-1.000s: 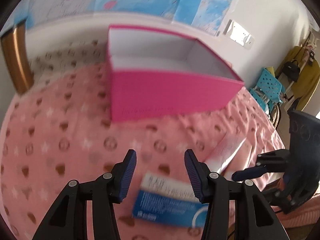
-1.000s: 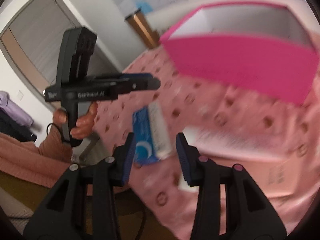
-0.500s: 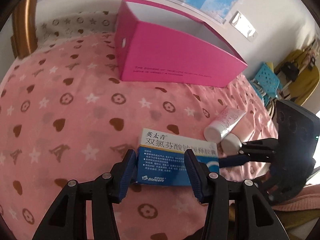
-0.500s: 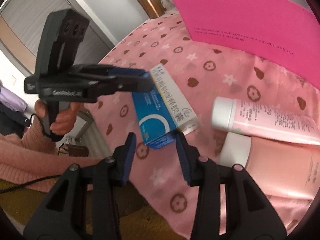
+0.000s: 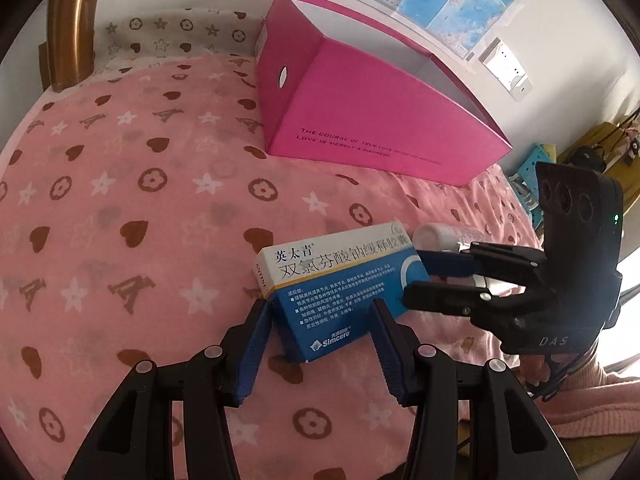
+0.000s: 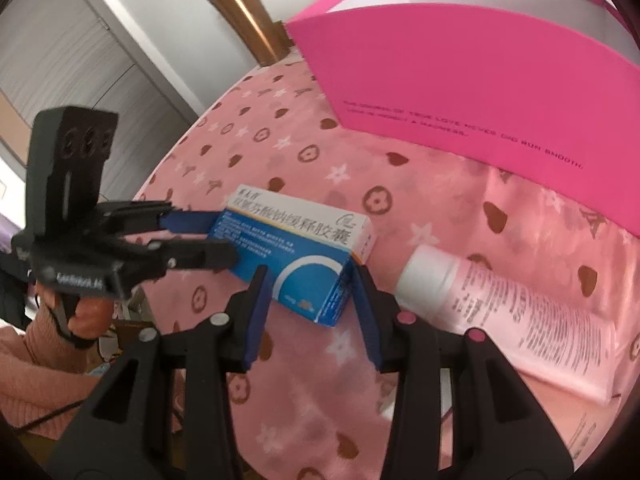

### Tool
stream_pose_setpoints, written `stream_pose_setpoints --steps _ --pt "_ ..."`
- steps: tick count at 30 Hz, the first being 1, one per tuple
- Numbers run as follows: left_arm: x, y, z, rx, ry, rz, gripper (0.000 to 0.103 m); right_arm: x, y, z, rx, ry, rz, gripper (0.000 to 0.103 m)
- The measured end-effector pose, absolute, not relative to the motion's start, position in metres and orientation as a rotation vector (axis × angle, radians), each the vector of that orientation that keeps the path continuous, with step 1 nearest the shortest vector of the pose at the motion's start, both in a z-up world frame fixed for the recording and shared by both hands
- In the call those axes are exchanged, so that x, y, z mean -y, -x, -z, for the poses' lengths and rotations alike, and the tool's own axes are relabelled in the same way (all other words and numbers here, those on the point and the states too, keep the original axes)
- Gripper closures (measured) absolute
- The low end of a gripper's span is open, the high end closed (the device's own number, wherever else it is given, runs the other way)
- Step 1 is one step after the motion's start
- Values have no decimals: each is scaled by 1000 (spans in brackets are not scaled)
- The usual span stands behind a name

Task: Organize rigid objects
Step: 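Reach the right gripper to the blue-and-white medicine box and grasp it, then carry the medicine box with the right gripper into the magenta box and release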

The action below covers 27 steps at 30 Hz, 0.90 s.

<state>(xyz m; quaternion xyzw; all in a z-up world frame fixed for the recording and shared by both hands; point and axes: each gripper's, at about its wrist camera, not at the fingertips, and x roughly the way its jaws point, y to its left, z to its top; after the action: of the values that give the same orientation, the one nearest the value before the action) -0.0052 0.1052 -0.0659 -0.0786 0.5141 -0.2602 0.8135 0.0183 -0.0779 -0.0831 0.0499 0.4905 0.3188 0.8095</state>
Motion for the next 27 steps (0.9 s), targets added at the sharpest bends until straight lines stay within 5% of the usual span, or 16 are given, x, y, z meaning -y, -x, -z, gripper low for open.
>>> stream_pose_setpoints --steps 27 --pt "-61 -49 -48 -874 95 600 53 133 -29 -27 -784 -142 -643 59"
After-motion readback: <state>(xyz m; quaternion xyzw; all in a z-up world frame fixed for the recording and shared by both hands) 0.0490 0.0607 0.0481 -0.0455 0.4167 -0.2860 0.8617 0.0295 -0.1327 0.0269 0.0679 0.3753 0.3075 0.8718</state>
